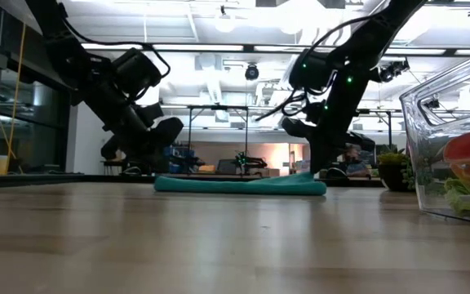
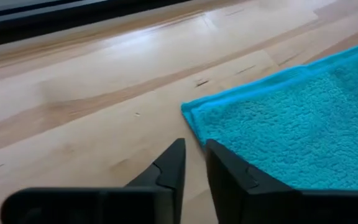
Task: Fold microfiber towels
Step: Fold the blue microfiber cloth
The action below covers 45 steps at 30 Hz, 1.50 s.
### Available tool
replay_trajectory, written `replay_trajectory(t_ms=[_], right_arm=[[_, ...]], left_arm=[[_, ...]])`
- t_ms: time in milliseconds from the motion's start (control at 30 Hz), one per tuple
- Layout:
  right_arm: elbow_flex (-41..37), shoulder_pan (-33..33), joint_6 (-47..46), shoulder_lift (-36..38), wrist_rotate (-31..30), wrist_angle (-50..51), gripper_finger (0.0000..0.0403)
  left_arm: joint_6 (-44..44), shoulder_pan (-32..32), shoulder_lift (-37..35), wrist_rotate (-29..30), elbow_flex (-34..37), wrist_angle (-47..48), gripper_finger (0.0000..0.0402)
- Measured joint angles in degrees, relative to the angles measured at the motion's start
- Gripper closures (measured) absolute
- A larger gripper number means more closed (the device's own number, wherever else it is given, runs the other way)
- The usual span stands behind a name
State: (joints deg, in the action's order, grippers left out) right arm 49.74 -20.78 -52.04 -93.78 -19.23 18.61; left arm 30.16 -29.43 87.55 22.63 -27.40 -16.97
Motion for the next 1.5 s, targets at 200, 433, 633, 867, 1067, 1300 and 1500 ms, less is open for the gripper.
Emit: replay_trajectory(t_ms=[200, 433, 633, 867, 1067, 1300, 1500], right_arm=[[0.0, -1.5, -0.9, 0.3, 1.5, 0.0, 0.0342], [0.0, -2.8, 0.8, 1.6, 4.6, 0.8, 0.0226], [0.0, -2.3, 1.1, 5.4, 9.6, 2.8, 0.0198], [0.0, 2.4, -7.4, 3.5, 11.4, 3.8, 0.0197], [0.0, 3.7, -12.5, -0.7, 9.2, 4.7, 0.0197], [0.2, 5.3, -16.7, -5.0, 7.5, 2.2, 0.0197], [0.2, 8.6, -21.3, -6.0, 4.6, 1.7, 0.0203]], left_arm=[[-3.4, -1.8, -0.6, -5.1, 0.0, 0.0, 0.0295], [-6.2, -4.1, -6.4, -11.0, 0.0, 0.8, 0.0252], [-7.9, -6.2, -19.7, -22.9, 0.0, 0.6, 0.0249], [-4.7, -2.5, -32.7, -33.6, 0.0, 0.4, 0.0254], [-2.4, 4.1, -37.9, -33.0, 0.0, -3.3, 0.0255], [-2.3, 10.1, -38.7, -32.3, 0.0, -10.1, 0.0255], [-2.3, 12.4, -38.7, -28.0, 0.0, -9.6, 0.0255]])
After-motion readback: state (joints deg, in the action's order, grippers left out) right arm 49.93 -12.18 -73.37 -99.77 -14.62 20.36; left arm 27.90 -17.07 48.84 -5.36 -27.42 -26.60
